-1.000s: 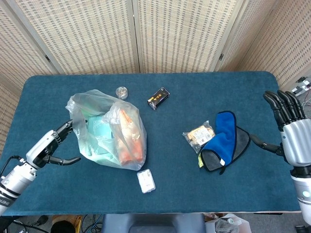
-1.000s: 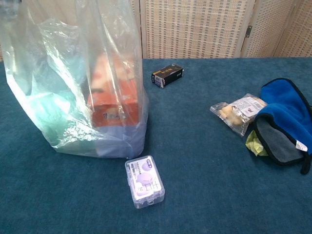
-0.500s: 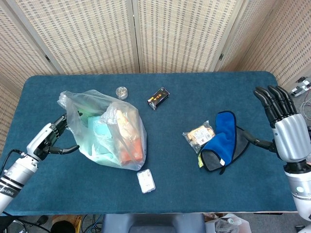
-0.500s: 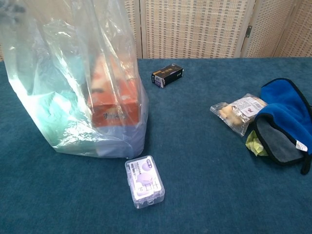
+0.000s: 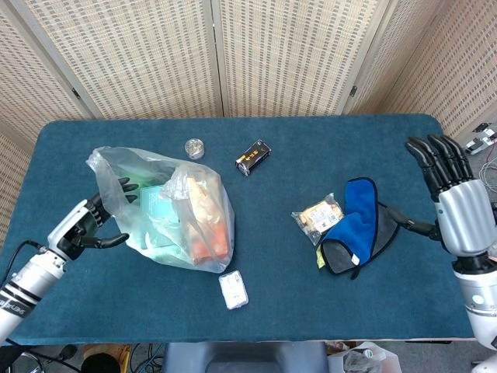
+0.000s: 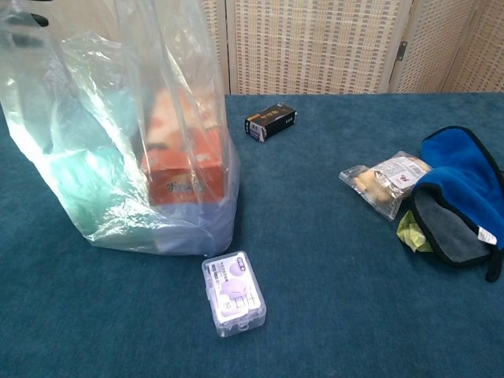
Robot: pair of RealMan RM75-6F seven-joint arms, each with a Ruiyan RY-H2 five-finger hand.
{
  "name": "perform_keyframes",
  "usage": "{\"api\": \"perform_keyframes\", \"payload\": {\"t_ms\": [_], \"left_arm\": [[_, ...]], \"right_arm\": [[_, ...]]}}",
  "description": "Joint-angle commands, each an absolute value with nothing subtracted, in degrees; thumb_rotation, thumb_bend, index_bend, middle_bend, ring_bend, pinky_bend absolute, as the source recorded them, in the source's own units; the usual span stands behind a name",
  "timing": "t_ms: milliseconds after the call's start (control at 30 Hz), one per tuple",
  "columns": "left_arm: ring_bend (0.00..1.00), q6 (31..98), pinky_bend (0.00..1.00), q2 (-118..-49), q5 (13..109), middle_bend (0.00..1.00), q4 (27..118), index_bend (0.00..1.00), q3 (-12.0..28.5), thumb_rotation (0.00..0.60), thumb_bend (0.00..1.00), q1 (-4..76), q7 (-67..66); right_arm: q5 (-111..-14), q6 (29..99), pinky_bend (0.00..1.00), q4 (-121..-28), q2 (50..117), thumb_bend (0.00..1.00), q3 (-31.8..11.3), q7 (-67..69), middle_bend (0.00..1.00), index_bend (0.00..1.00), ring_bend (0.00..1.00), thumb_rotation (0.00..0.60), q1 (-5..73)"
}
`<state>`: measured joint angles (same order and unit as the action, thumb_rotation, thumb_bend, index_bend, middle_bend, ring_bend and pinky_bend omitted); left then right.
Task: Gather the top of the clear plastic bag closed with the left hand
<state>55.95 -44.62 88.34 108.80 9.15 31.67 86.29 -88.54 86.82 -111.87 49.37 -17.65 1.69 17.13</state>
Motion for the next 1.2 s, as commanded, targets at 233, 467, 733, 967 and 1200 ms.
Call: {"api": "perform_keyframes", "payload": {"t_ms": [233,467,733,967,1200], "left_arm": [[0.21,54.88,0.16,-47.12,92.27,0.17,105.02,0.15,9.75,0.6,0.14,36.54,99.01],[0.23,55.98,0.17,-47.56,93.12,0.2,105.25,0.18,9.1,0.6,0.14,37.42,101.83],[0.23,56.37,0.17,-47.66,93.77,0.2,106.23,0.18,8.1,0.6,0.14,38.47,102.57],[0.23,56.84,0.17,-47.4,93.93,0.2,106.62,0.18,7.28,0.6,0.14,38.92,102.56],[0.23,57.37,0.17,-46.44,94.06,0.2,108.22,0.18,6.5,0.599,0.14,38.98,101.62]], "right_arm": [[-90.93,83.38,0.07,-112.52,50.23,0.13,-19.83,1.28,0.09,0.05,0.04,0.6,22.45],[-90.17,74.93,0.07,-113.07,53.23,0.13,-22.48,0.25,0.09,0.05,0.04,0.6,31.42],[-86.95,68.33,0.07,-110.82,60.67,0.09,-25.27,-2.02,0.08,0.05,0.01,0.6,41.41],[-83.68,65.27,0.07,-107.86,66.95,0.04,-27.43,-4.39,0.06,0.03,0.0,0.6,48.58],[-81.0,62.9,0.06,-104.75,72.2,0.01,-27.75,-7.07,0.01,0.0,0.0,0.6,53.94]]}}
